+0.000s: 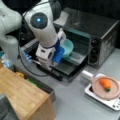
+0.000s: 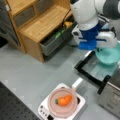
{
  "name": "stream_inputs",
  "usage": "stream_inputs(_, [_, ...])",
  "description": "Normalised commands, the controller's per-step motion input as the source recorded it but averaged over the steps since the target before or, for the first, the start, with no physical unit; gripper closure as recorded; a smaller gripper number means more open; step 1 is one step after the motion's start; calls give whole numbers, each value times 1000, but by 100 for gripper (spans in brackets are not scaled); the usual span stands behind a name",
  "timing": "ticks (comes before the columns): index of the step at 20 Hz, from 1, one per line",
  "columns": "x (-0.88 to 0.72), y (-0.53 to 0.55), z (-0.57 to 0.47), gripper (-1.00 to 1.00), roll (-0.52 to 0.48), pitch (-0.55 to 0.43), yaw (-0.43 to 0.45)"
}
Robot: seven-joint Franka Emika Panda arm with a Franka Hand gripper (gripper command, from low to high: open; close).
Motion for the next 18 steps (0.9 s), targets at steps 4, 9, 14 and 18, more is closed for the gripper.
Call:
stream_inputs(4, [-175,428,-208,100,9,-305,-88])
stream_inputs(9, [-158,371,-147,100,-54,-232,-126])
stream_inputs(14, [-188,219,-146,100,-1,-169,-148])
stream_inputs(18, [-219,73,-146,100,26,-131,-136])
